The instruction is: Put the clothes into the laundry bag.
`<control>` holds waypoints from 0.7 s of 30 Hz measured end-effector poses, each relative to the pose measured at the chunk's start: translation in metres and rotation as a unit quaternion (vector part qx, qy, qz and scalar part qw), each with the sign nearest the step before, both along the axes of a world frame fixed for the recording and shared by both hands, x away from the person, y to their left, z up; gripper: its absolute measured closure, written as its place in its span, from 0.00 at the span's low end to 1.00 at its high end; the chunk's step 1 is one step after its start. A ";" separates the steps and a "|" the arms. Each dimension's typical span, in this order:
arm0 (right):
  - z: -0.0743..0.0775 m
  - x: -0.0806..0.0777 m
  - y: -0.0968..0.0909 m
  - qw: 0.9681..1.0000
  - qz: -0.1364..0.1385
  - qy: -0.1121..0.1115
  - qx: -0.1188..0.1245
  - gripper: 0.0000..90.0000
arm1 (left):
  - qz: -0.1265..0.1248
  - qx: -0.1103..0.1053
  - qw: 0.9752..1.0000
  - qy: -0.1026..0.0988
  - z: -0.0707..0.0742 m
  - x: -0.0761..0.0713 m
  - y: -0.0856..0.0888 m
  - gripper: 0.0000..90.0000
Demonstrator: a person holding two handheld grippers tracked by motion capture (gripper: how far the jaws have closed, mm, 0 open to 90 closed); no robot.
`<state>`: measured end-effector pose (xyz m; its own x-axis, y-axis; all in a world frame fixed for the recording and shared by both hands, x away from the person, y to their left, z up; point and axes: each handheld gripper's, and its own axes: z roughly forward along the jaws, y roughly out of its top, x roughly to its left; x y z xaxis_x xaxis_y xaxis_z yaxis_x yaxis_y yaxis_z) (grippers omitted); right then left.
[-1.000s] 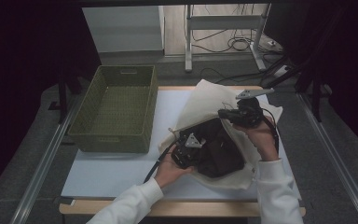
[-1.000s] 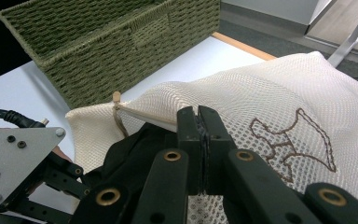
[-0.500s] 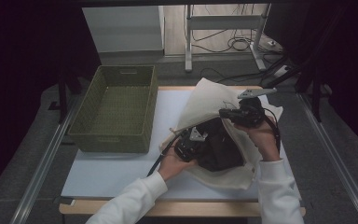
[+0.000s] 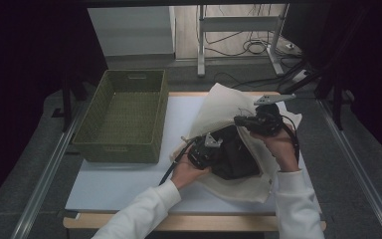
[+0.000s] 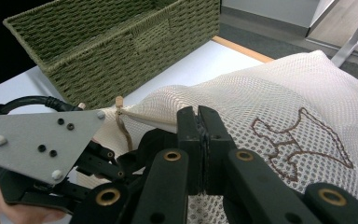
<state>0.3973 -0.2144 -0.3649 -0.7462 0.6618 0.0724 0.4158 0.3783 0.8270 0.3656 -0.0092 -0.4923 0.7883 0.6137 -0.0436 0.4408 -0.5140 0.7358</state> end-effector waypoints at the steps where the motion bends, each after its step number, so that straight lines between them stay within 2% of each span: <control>1: 0.000 0.000 0.000 1.000 0.000 0.000 0.000 0.99 | 0.000 0.001 1.000 -0.001 0.000 0.001 0.000 0.93; 21: 0.000 -0.001 0.001 1.000 0.001 -0.001 0.000 0.99 | 0.015 0.005 1.000 -0.010 -0.004 0.016 -0.014 0.92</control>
